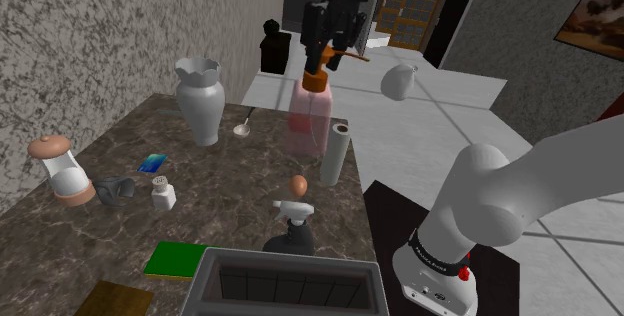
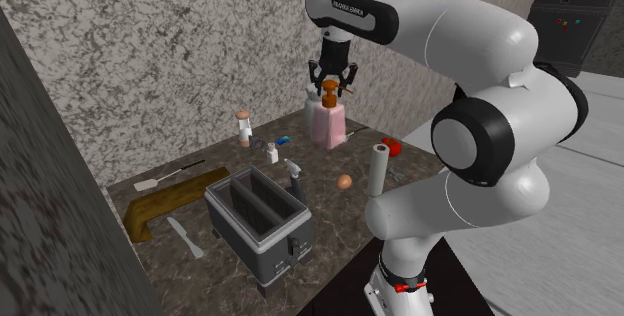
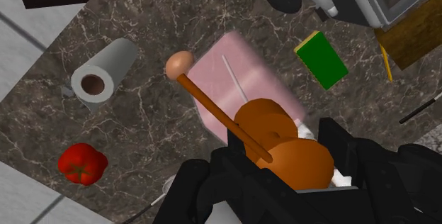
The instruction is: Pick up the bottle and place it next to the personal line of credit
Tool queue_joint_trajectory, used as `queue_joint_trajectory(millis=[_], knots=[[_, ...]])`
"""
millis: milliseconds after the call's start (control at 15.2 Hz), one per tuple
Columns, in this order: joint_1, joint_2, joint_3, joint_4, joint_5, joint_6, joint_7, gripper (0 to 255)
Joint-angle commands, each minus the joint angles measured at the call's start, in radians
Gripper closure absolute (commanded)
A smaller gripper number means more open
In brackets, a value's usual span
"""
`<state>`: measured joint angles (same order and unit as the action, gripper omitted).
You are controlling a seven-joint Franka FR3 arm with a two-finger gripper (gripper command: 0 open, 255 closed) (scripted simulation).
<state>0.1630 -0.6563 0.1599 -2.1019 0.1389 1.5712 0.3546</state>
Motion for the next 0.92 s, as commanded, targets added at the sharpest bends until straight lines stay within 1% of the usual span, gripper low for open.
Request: queue_joint_trajectory(millis=[0, 330, 594, 858], knots=[[-0.001, 0.01, -0.001, 0.038, -0.002, -0.027, 0.003, 255], [-0.003, 0.037, -0.003, 0.118, -0.006, -0.081, 0.008, 255], [-0.02, 0.182, -0.006, 0.224, -0.026, -0.045, -0.008, 255], [-0.033, 0.333, -0.008, 0.355, -0.047, -0.026, -0.019, 255]])
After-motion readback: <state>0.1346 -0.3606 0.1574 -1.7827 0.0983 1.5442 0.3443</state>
